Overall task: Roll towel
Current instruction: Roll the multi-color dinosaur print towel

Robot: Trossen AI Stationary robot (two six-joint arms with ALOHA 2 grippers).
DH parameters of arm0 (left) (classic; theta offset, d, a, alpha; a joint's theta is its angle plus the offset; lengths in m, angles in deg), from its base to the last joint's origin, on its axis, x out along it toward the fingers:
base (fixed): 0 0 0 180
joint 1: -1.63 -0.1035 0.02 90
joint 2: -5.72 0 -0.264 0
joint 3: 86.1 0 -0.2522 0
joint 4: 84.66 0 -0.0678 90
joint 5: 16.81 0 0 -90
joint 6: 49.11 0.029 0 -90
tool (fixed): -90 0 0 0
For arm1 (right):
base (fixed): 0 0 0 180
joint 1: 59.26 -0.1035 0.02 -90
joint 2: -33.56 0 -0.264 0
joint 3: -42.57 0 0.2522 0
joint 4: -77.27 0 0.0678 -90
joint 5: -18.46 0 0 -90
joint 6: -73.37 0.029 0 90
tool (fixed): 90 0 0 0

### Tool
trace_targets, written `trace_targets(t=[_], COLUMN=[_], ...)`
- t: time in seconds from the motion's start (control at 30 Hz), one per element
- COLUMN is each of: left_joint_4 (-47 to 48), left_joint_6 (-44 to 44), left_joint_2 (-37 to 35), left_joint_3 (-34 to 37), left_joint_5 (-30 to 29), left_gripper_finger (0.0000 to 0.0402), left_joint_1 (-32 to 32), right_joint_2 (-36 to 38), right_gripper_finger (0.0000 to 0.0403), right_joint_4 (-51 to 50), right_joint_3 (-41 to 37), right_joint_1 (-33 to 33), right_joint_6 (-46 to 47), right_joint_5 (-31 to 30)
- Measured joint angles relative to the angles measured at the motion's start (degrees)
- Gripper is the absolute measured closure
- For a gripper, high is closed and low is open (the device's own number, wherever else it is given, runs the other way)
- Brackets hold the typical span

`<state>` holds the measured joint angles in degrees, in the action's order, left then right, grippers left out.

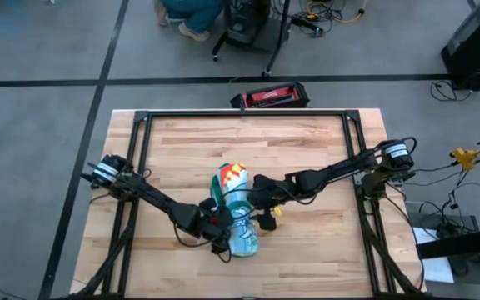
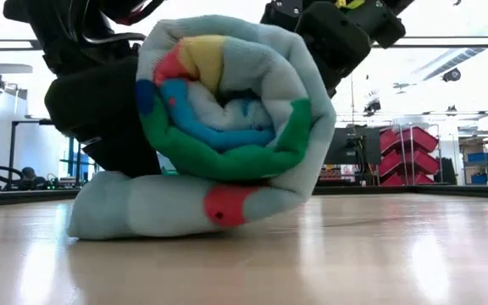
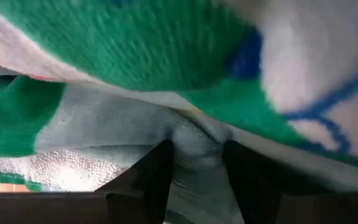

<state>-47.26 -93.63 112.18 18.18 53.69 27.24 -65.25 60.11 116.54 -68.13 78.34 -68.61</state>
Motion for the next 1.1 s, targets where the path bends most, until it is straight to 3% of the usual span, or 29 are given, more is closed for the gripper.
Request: trace_targets(t=[0.17,0.73,1.0,1.1], left_joint_4=[-0.8,2.9,17.8,19.4], left_joint_6=[-3.7,-4.7,-15.7,-20.0], left_joint_2=[0.0,-9.6,-14.0,-14.0], left_joint_3=[0.2,-0.1,-0.2,0.3], left_joint_5=[-0.4,-2.0,2.4,3.1], left_gripper_finger=[0.0249,0.0271,0.0281,0.0281], left_joint_1=[0.0,3.1,7.1,9.9], right_joint_2=[0.4,-2.0,-2.0,-2.3], right_gripper_finger=[0.0083,0.0086,0.0090,0.0093], right_joint_4=[-5.5,-3.5,-2.9,-2.3], right_joint_3=[2.6,1.6,1.5,1.5], right_joint_1=[0.0,0.0,0.0,0.0], right_joint_6=[-2.9,-3.1,-3.5,-3.5], right_joint_5=[-0.1,0.1,0.1,0.1])
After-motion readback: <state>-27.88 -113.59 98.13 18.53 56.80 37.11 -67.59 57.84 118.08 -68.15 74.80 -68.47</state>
